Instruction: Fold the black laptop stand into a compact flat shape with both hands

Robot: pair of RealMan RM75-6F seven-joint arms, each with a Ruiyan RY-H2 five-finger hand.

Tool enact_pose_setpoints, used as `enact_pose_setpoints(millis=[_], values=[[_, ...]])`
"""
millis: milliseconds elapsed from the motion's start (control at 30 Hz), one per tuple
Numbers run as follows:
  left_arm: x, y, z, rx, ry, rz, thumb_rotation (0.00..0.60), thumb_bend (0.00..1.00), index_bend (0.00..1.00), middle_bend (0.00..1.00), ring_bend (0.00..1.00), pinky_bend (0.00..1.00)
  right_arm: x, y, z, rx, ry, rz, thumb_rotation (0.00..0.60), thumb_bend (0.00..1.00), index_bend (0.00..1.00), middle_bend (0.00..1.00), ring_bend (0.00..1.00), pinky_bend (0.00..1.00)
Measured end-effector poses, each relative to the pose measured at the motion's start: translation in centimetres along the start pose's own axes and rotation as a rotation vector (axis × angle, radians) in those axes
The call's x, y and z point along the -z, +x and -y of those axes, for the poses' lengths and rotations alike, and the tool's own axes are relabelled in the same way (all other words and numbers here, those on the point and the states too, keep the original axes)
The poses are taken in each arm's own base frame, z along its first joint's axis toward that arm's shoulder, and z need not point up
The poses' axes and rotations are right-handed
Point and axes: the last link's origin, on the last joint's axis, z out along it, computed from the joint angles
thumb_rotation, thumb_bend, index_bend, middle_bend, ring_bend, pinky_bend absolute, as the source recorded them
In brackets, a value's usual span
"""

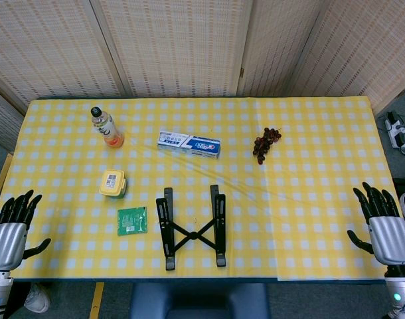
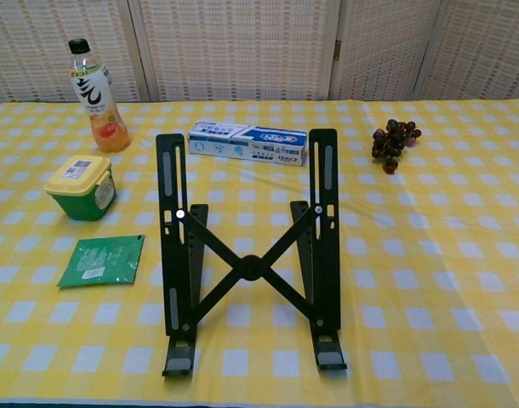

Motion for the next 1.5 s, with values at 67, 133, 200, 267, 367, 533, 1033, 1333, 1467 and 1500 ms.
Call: enact_pose_setpoints(millis=[67, 133, 200, 267, 367, 533, 1033, 1333, 1467, 1500], values=[[-0.1, -0.2, -0.1, 0.0, 0.0, 0.008, 0.6, 0.21, 0.0, 0.0, 0.0, 0.0, 0.0, 0.0, 0.0, -0.001, 0.001, 0.002, 0.6, 0.26, 0.0, 0.0, 0.03, 0.0], [-0.3, -0.2, -0.1, -0.001, -0.001, 0.011, 0.6, 0.21, 0.0, 0.0, 0.0, 0.0, -0.1, -0.1, 0.1, -0.001, 0.003, 0.003, 0.6, 0.26, 0.0, 0.0, 0.03, 0.0], [-0.4, -0.2, -0.2, 0.002, -0.004, 0.009, 0.6, 0.21, 0.0, 0.0, 0.0, 0.0, -0.1, -0.1, 0.1, -0.002, 0.004, 0.004, 0.6, 0.26, 0.0, 0.0, 0.03, 0.0], [-0.4, -0.2, -0.3, 0.008, -0.008, 0.009, 0.6, 0.21, 0.0, 0.0, 0.0, 0.0, -0.1, 0.0, 0.1, -0.003, 0.005, 0.004, 0.6, 0.26, 0.0, 0.0, 0.03, 0.0], [-0.6, -0.1, -0.5, 0.031, -0.02, 0.013, 0.6, 0.21, 0.0, 0.0, 0.0, 0.0, -0.1, 0.1, 0.1, -0.009, 0.007, 0.001, 0.6, 0.26, 0.0, 0.0, 0.03, 0.0], [-1.3, -0.1, -1.4, 0.084, -0.071, 0.032, 0.6, 0.21, 0.0, 0.0, 0.0, 0.0, 0.0, 0.2, 0.3, -0.032, 0.025, 0.004, 0.6, 0.26, 0.0, 0.0, 0.03, 0.0], [-3.1, -0.5, -4.7, 0.194, -0.211, 0.082, 0.6, 0.21, 0.0, 0.03, 0.0, 0.0, -1.0, -0.7, 4.3, -0.345, 0.234, 0.179, 0.6, 0.26, 0.0, 0.0, 0.04, 0.0], [-4.0, -1.1, -6.7, 0.254, -0.28, 0.08, 0.6, 0.21, 0.0, 0.05, 0.02, 0.0, -3.5, -2.9, 9.1, -0.642, 0.413, 0.387, 0.6, 0.26, 0.0, 0.0, 0.04, 0.0], [-4.5, -1.4, -7.3, 0.257, -0.302, 0.096, 0.6, 0.21, 0.0, 0.05, 0.02, 0.0, -5.0, -4.3, 12.1, -0.75, 0.479, 0.499, 0.6, 0.26, 0.0, 0.0, 0.05, 0.0], [-4.6, -1.4, -7.5, 0.261, -0.308, 0.098, 0.6, 0.21, 0.0, 0.05, 0.02, 0.0, -5.4, -4.6, 12.8, -0.769, 0.493, 0.524, 0.6, 0.26, 0.0, 0.0, 0.05, 0.0]])
